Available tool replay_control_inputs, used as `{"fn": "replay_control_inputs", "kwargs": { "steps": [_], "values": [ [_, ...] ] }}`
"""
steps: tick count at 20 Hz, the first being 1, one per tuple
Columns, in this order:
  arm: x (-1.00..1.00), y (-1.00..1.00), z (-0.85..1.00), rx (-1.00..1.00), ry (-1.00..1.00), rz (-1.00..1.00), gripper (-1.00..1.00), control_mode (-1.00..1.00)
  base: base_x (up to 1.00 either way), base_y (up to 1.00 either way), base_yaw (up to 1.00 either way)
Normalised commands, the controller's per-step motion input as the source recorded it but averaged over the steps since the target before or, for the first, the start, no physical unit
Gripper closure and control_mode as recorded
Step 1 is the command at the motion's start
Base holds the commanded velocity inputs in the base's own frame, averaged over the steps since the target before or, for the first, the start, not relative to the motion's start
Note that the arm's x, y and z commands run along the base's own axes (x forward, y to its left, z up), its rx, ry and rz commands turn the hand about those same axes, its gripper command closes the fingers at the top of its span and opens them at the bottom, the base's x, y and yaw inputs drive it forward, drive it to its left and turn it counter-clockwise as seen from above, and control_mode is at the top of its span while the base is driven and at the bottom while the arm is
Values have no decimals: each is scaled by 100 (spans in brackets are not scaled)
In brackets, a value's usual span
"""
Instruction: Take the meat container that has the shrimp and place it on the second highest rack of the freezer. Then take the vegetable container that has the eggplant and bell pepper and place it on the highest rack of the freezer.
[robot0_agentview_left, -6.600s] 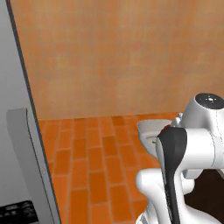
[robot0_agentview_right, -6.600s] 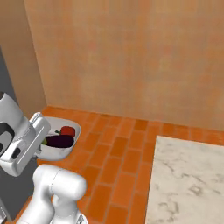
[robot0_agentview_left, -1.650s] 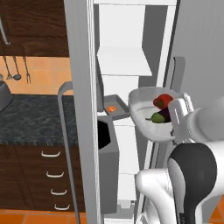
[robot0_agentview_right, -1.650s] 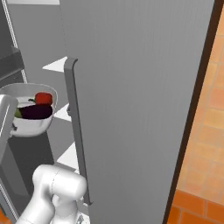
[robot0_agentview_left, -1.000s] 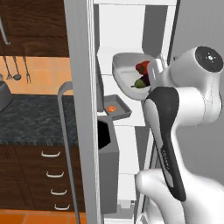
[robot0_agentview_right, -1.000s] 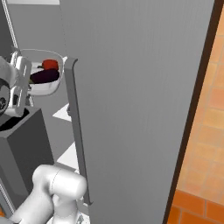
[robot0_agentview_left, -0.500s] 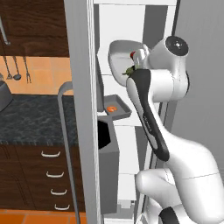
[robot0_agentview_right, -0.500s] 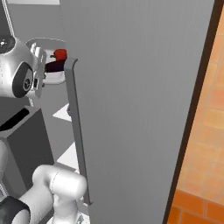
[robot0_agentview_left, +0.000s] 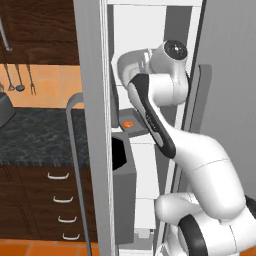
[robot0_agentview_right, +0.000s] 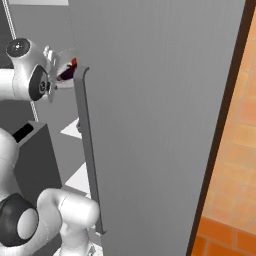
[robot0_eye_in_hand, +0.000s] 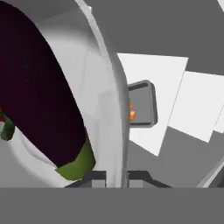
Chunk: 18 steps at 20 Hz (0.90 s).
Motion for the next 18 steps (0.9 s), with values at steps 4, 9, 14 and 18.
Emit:
{"fn": "replay_control_inputs", "kwargs": {
  "steps": [4,9,14,18],
  "values": [
    [58,-36,22,7,0,1,100,-100,0,0,0],
    [88,-34,4,6,0,0,100,-100,0,0,0],
    [85,7,-17,-3,1,0,100,-100,0,0,0],
    [20,15,-3,-7,-7,0,-100,-100,0,0,0]
  ]
}}
